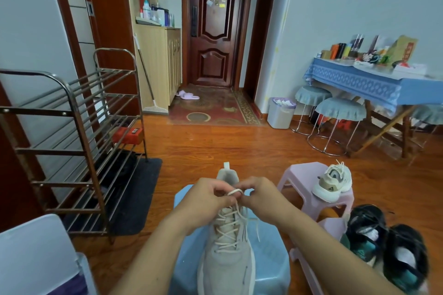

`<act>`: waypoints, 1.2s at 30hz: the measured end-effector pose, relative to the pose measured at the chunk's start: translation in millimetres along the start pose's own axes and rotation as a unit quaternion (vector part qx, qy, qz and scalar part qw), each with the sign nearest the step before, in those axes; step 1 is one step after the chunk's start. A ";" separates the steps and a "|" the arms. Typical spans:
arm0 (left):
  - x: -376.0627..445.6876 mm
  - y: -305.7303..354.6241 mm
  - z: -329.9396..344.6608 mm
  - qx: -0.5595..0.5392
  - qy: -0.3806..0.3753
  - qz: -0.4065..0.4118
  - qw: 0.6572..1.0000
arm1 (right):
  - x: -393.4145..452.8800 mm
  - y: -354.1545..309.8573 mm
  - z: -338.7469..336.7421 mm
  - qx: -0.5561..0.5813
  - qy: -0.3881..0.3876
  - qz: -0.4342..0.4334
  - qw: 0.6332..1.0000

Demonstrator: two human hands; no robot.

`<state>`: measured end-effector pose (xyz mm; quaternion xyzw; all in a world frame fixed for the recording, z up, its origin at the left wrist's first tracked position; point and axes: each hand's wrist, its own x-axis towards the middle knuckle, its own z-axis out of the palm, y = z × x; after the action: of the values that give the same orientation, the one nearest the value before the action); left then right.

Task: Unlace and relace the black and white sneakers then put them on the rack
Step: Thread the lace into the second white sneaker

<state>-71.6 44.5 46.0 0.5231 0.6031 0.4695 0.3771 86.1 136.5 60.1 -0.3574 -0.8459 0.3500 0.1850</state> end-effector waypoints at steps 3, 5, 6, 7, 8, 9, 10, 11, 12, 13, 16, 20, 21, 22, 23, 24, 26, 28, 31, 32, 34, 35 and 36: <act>1.8 -2.3 1.9 -0.001 0.034 0.013 0.999 | 0.9 -0.5 5.3 0.059 0.028 0.016 0.998; 4.7 -2.9 9.5 0.055 0.116 0.050 0.990 | -2.2 -0.3 5.4 0.089 0.008 0.038 0.995; 5.4 -2.7 14.1 0.096 0.166 0.075 0.979 | -3.4 1.2 4.1 0.098 -0.007 0.044 0.994; 6.1 -3.1 17.6 0.138 0.208 0.099 0.963 | -4.7 1.2 1.9 0.103 -0.023 0.045 0.993; 6.6 -4.5 20.4 0.175 0.236 0.123 0.948 | -5.4 1.5 -0.7 0.113 -0.040 0.046 0.992; 6.6 -6.4 22.3 0.202 0.250 0.144 0.936 | -4.5 1.9 -3.5 0.137 -0.056 0.048 0.988; 7.6 -8.8 23.7 0.222 0.257 0.165 0.926 | -2.1 4.3 -7.2 0.174 -0.065 0.058 0.981; 8.5 -10.6 23.7 0.240 0.263 0.185 0.916 | 0.3 5.4 -11.5 0.210 -0.070 0.070 0.973; 9.3 -12.3 23.6 0.254 0.265 0.204 0.908 | 2.8 5.9 -15.9 0.227 -0.072 0.078 0.968; 8.9 -13.1 22.6 0.260 0.265 0.214 0.903 | 5.9 5.6 -19.4 0.212 -0.073 0.068 0.972; 7.0 -13.4 21.1 0.254 0.253 0.213 0.909 | 13.2 0.9 -20.3 0.113 -0.064 0.001 0.992; 4.9 -4.9 12.1 0.129 0.235 0.163 0.950 | 28.1 8.6 -24.7 -0.205 0.034 -0.205 0.956; -0.5 -2.6 9.5 0.077 0.229 0.128 0.962 | 32.0 15.4 -29.7 -0.325 0.050 -0.260 0.908; -7.9 -4.0 6.7 0.032 0.220 0.086 0.971 | 36.4 25.5 -32.6 -0.412 0.062 -0.283 0.864; -15.6 -5.4 7.1 -0.014 0.205 0.044 0.978 | 37.9 35.4 -37.3 -0.460 0.068 -0.289 0.837; -23.8 -7.3 9.4 -0.073 0.190 0.001 0.979 | 35.4 41.6 -37.8 -0.466 0.074 -0.286 0.834; -30.5 -7.1 11.5 -0.216 0.192 -0.069 0.955 | 28.7 38.7 -28.5 -0.392 0.092 -0.266 0.876; -28.3 -3.6 10.6 -0.371 0.227 -0.127 0.892 | 24.1 26.6 -14.5 -0.244 0.108 -0.197 0.943; -22.0 2.1 10.0 -0.531 0.245 -0.176 0.792 | 28.9 22.8 -2.9 0.055 0.135 -0.037 0.989; -20.4 0.7 11.1 -0.552 0.244 -0.184 0.776 | 30.8 23.9 -2.8 0.104 0.142 0.000 0.984; -17.2 2.5 14.6 -0.522 0.244 -0.193 0.794 | 30.7 28.9 -5.2 0.016 0.159 0.007 0.987; -15.2 4.5 15.3 -0.480 0.246 -0.191 0.820 | 29.2 31.8 -5.1 -0.088 0.160 -0.013 0.983; -14.2 6.2 15.8 -0.424 0.248 -0.181 0.852 | 27.4 34.9 -2.5 -0.187 0.164 -0.047 0.967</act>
<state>-52.5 33.3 47.1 0.0602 0.5032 0.7168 0.4790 85.6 175.2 38.2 -0.3982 -0.8702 0.1133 0.2670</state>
